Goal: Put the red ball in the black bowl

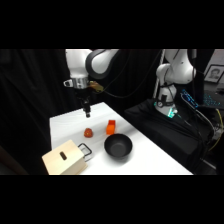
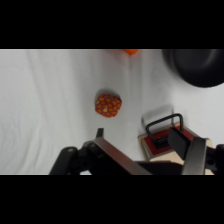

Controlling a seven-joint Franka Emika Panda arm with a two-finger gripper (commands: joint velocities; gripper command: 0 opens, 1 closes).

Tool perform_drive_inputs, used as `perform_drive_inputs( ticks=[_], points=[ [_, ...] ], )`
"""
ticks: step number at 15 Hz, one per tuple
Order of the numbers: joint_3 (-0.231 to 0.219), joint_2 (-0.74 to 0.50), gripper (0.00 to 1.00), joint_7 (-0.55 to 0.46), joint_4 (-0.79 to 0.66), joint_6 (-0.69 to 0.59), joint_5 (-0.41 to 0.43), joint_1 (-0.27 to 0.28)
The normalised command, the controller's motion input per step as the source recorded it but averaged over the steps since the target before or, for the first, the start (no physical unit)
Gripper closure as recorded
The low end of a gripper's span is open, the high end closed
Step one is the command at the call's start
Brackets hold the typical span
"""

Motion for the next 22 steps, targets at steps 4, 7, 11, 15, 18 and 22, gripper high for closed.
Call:
perform_drive_inputs(
  ticks=[4, 7, 11, 15, 18, 22],
  points=[
    [0.084, 0.38, 0.00, -0.04, 0.35, 0.10, 0.145, -0.117],
    [0.083, 0.28, 0.00, 0.02, 0.25, 0.11, 0.097, -0.100],
    [0.092, 0.22, 0.00, 0.05, 0.18, 0.11, 0.097, -0.095],
    [0.108, 0.19, 0.00, 0.02, 0.16, 0.13, 0.121, -0.103],
    [0.077, 0.18, 0.00, 0.04, 0.16, 0.17, 0.097, -0.093],
    [0.084, 0.16, 0.00, 0.04, 0.17, 0.13, 0.097, -0.090]
  ],
)
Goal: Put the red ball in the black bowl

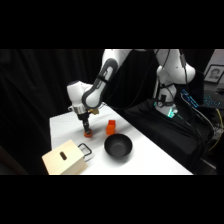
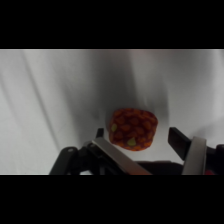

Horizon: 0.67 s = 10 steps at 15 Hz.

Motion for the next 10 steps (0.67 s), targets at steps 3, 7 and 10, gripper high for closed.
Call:
perform_drive_inputs(
  ticks=[3, 7, 10],
  points=[
    [0.086, 0.13, 0.01, 0.02, 0.17, 0.11, 0.077, -0.074],
    [0.046, 0.11, 0.40, 0.04, 0.15, 0.08, 0.031, -0.051],
    [-0.001, 0.06, 0.66, 0.07, 0.12, 0.04, -0.016, -0.033]
  ],
)
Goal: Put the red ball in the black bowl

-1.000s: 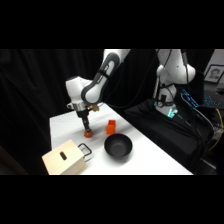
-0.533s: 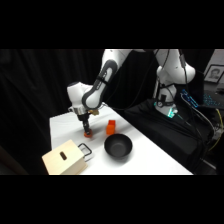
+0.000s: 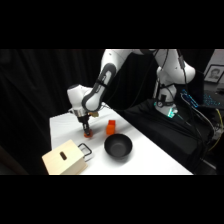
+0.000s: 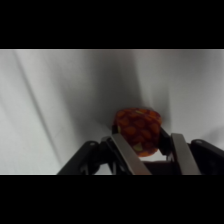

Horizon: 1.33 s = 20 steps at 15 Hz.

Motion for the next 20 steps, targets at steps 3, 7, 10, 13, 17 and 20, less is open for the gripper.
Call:
perform_drive_inputs(
  ticks=[3, 7, 10, 13, 17, 20],
  points=[
    [-0.009, 0.01, 0.91, 0.06, 0.10, -0.02, -0.050, -0.015],
    [-0.007, -0.07, 0.98, 0.04, 0.07, -0.12, -0.073, -0.002],
    [-0.020, -0.21, 0.95, 0.05, 0.00, -0.21, -0.086, 0.012],
    [-0.035, -0.37, 0.95, 0.06, -0.10, -0.32, -0.102, 0.037],
    [-0.035, -0.46, 0.95, 0.05, -0.16, -0.33, -0.115, 0.069],
    [-0.029, -0.45, 0.95, 0.06, -0.22, -0.25, -0.126, 0.108]
  ],
)
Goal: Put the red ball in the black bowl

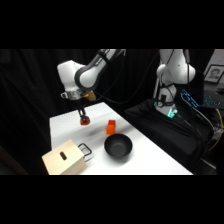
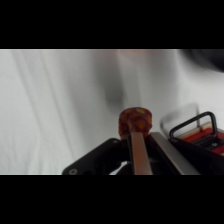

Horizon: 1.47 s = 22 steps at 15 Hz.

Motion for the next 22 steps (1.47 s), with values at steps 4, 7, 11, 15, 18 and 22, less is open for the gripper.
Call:
perform_drive_inputs(
  ticks=[4, 7, 11, 15, 18, 22],
  points=[
    [0.007, -0.49, 0.95, 0.09, -0.37, -0.13, -0.132, 0.155],
    [0.052, -0.49, 0.95, 0.12, -0.46, 0.01, -0.113, 0.167],
    [0.082, -0.46, 0.95, 0.14, -0.48, 0.08, -0.102, 0.167],
    [0.086, -0.37, 0.95, 0.15, -0.45, 0.19, -0.074, 0.137],
    [0.068, -0.26, 0.95, 0.12, -0.41, 0.29, -0.066, 0.095],
    [0.064, -0.17, 0.95, 0.09, -0.38, 0.35, -0.051, 0.072]
  ],
)
